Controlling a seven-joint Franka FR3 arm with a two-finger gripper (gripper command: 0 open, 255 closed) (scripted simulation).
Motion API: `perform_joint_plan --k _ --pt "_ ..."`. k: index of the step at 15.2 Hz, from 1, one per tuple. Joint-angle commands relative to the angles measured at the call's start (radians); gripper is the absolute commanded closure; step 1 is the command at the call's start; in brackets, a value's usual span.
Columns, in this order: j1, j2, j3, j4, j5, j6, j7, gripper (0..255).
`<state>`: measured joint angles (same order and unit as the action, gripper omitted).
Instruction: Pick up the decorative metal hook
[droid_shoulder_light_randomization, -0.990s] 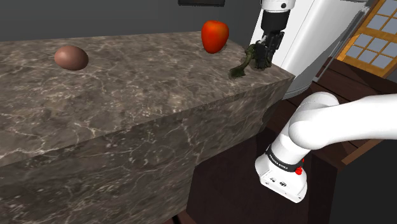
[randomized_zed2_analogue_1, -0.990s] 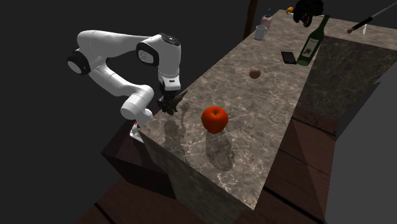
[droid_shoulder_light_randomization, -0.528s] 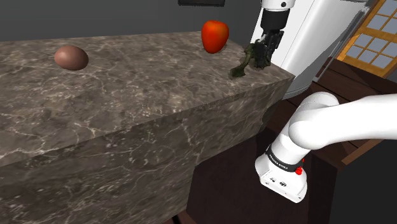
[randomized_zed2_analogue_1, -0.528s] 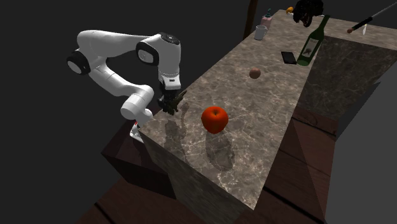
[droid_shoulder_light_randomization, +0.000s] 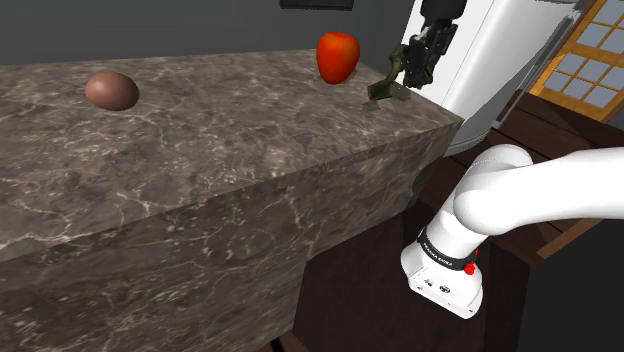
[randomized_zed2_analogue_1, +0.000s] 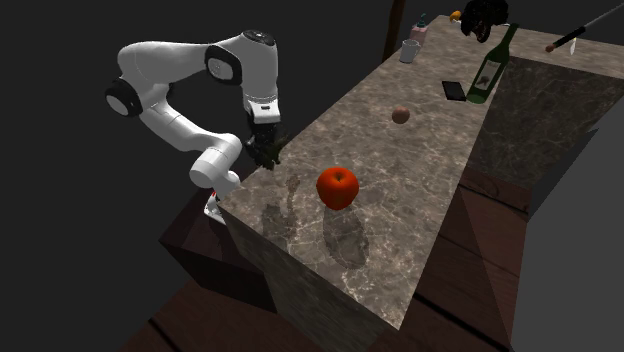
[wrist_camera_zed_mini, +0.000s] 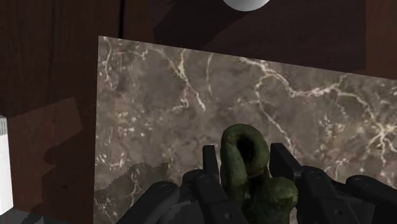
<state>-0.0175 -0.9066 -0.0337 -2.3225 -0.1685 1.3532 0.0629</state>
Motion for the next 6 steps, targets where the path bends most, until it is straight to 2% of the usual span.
perform_joint_plan --k 1,6 --pt "0.000 -0.073 0.004 0.038 -0.004 -0.025 -0.008 255" --pt "0.001 -0.049 0.005 0.096 -0.004 -0.057 -0.012 255"
